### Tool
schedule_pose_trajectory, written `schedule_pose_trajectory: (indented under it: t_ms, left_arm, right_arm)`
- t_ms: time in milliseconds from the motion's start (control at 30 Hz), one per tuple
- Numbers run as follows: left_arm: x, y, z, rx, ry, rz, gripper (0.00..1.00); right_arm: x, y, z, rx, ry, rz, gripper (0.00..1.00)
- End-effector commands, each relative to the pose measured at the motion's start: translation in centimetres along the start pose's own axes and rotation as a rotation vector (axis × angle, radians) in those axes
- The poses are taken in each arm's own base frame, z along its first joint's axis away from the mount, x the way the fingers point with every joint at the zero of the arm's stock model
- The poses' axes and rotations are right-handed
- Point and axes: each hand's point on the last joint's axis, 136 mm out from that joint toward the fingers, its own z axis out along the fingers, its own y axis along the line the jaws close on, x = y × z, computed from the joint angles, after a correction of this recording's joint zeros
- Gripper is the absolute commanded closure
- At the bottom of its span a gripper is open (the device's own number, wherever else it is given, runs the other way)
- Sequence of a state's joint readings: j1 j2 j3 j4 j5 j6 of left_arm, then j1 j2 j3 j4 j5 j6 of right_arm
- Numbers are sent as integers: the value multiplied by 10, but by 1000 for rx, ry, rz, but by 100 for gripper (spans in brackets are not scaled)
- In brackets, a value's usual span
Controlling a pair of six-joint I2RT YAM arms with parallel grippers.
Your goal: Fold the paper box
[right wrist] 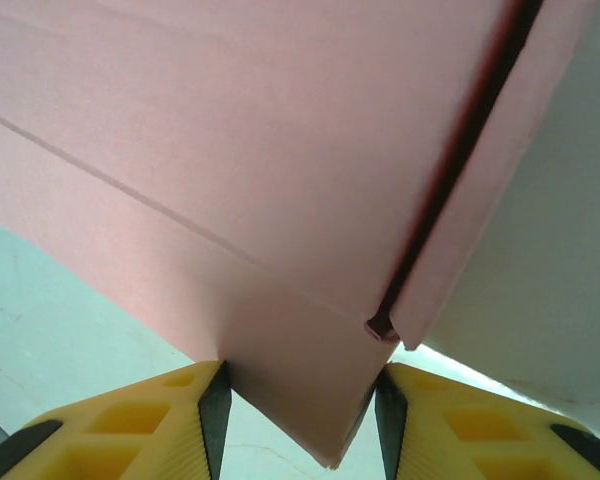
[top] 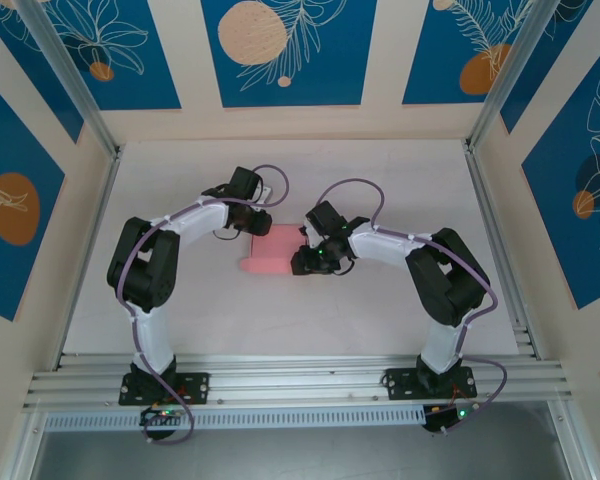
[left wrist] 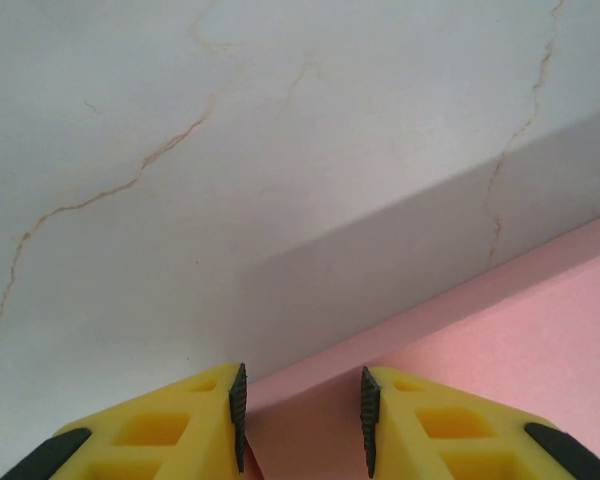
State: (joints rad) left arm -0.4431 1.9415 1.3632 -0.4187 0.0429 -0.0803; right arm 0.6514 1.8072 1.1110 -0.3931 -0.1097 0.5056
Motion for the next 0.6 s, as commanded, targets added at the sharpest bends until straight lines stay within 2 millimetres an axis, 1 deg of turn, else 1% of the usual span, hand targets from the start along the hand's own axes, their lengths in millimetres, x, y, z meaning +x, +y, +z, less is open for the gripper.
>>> schedule_pose_trajectory:
  t_ms: [0, 167, 200, 267, 367, 433, 567]
  left_arm:
    - [60, 0, 27, -19, 215, -9, 66]
    - [59, 0, 28, -18, 215, -9, 66]
    - [59, 0, 28, -17, 215, -8, 66]
    - [60, 0, 28, -18, 217, -9, 67]
    - [61, 1, 28, -22, 221, -8, 67]
    - [61, 1, 28, -25, 221, -5, 67]
    - [61, 2, 28, -31, 222, -3, 68]
  right_arm:
    - [2, 10, 4, -64, 10, 4, 56]
    - [1, 17, 6, -99, 14, -3, 56]
    - [0, 21, 6, -120, 12, -6, 56]
    - [-1, 22, 6, -120, 7, -8, 56]
    - [-2, 10, 6, -51, 1, 9, 56]
    - [0, 0, 4, 5, -2, 19, 53]
    - [4, -4, -7, 18, -37, 20, 47]
